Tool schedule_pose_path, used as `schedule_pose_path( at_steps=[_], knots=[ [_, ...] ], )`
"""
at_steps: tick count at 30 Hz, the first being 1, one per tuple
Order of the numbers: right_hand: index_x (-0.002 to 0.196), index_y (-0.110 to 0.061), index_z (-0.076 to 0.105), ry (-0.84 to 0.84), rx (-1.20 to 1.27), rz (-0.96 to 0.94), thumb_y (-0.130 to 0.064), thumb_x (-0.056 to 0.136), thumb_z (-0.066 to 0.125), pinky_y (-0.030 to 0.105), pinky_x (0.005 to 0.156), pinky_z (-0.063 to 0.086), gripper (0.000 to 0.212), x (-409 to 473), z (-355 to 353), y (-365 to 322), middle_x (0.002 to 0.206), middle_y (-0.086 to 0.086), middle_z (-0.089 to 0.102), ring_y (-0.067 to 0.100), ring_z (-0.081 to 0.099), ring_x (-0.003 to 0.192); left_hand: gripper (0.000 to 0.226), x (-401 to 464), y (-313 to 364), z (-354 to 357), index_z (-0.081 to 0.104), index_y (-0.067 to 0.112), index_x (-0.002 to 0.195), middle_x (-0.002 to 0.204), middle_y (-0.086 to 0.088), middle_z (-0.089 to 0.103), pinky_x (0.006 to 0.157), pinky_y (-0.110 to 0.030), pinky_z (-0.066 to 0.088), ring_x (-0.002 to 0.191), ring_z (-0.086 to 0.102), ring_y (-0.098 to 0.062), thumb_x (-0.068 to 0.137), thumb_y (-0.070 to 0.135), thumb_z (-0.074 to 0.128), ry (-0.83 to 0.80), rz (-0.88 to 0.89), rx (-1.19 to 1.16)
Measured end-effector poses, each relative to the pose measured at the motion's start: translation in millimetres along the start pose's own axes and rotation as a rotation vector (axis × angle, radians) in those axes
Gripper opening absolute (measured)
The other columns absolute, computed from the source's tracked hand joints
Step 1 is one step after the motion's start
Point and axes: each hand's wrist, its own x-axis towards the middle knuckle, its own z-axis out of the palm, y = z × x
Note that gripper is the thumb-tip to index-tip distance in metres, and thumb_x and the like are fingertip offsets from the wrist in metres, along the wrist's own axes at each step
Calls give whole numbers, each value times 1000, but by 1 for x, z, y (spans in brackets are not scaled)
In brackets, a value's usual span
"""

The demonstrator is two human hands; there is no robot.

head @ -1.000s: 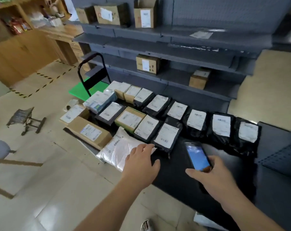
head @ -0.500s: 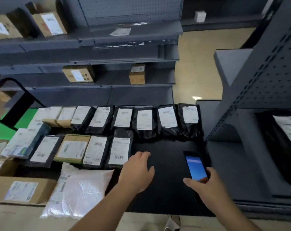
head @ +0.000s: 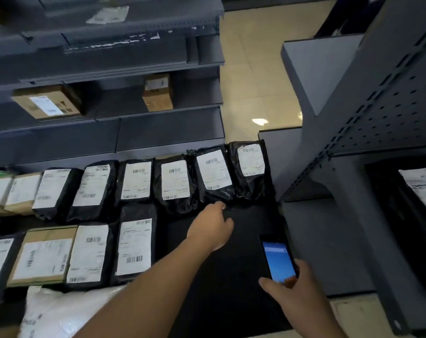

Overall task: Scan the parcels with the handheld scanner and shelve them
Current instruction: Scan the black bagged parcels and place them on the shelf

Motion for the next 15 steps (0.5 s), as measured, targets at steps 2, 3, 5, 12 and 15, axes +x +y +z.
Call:
schedule_pose_path(
  at_steps=[2, 3, 5, 12, 15],
  knots=[
    [142, -23, 43, 28, 24, 32, -41, 67, 94, 39, 91, 50, 92, 8, 3, -4, 106, 2, 63, 16, 64, 93, 55, 28, 10, -1, 45, 19, 154, 152, -3, 53, 102, -37, 49, 132, 57, -24, 103, 37, 52, -5, 11, -17],
    [142, -24, 42, 44, 35, 46, -41, 66, 95, 40, 93, 51, 94, 13, 5, -6, 107, 2, 63, 17, 64, 94, 54, 41, 15, -1, 46, 18, 153, 150, -3, 54, 99, -36, 49, 129, 58, -25, 103, 36, 52, -12, 10, -27],
    [143, -24, 43, 69, 49, 73, -41, 63, 97, 40, 96, 52, 98, 23, 9, -9, 111, 0, 63, 17, 65, 96, 50, 65, 24, 0, 49, 16, 150, 145, -5, 58, 93, -35, 50, 124, 60, -27, 103, 35, 52, -33, 1, -45],
    [145, -23, 43, 134, 74, 156, -36, 60, 100, 40, 101, 50, 103, 56, 23, -12, 107, 0, 64, 21, 65, 98, 44, 135, 43, 8, 52, 10, 141, 126, -9, 64, 82, -38, 51, 100, 61, -29, 103, 31, 53, -26, -41, -101],
    [145, -21, 43, 145, 98, 164, -36, 58, 100, 39, 100, 50, 105, 67, 25, -16, 109, -1, 63, 20, 65, 98, 33, 164, 49, 8, 55, 9, 127, 118, -10, 64, 73, -38, 48, 95, 62, -30, 101, 29, 52, 1, -97, -125]
  ],
)
